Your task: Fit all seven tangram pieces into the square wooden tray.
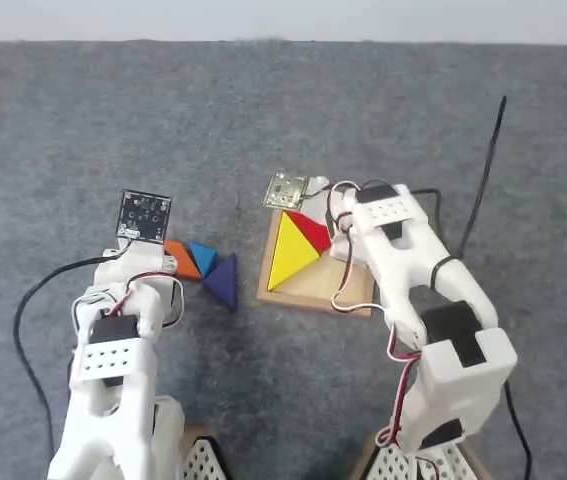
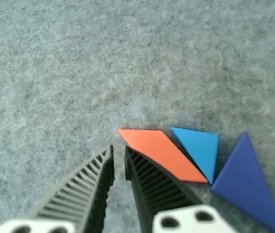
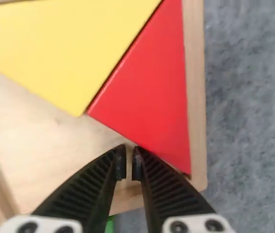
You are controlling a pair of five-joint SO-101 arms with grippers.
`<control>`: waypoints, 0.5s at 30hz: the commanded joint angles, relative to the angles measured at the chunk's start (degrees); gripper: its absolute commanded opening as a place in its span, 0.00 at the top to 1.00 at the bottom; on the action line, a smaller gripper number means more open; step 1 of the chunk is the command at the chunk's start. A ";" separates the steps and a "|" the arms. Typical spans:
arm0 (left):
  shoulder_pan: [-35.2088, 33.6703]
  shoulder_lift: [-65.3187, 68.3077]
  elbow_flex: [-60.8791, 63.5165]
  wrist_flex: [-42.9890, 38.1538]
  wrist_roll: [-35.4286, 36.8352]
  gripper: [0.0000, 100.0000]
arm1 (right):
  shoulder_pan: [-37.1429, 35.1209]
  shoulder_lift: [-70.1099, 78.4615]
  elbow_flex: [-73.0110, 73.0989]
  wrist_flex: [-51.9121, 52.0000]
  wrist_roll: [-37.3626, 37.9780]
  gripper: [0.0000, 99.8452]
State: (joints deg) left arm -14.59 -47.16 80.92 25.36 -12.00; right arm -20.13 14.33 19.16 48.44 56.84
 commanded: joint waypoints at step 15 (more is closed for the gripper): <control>-0.18 -1.41 -0.48 -1.14 -3.43 0.96 | -1.98 -8.84 -4.13 6.37 -0.62 0.95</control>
State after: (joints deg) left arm -14.59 -47.16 80.92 25.36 -14.73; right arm -22.59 11.78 18.73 51.69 56.75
